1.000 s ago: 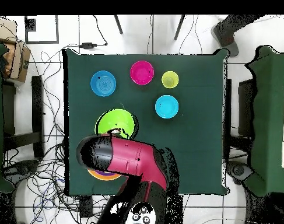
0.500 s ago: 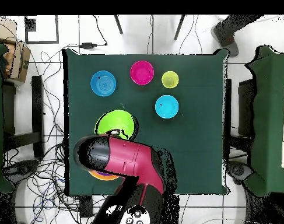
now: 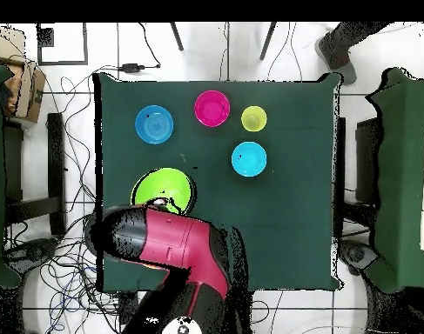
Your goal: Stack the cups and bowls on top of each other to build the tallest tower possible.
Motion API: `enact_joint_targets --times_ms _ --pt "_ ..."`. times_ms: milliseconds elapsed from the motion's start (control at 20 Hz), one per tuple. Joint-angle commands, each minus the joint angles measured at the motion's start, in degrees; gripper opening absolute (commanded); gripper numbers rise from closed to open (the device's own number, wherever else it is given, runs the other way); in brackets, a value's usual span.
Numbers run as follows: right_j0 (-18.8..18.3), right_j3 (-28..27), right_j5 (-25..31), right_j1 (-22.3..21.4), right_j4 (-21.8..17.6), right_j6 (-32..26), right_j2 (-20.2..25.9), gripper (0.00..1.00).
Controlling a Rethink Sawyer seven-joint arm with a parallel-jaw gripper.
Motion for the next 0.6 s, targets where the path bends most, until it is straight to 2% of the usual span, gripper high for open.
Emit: enact_joint_targets --times_ms 50,600 --pt "0.98 -0.57 4.21 -0.55 2.38 12.26 1.11 0.00" --pt "-0.37 3.28 1.78 -2.72 2.23 8.23 0.28 0.00"
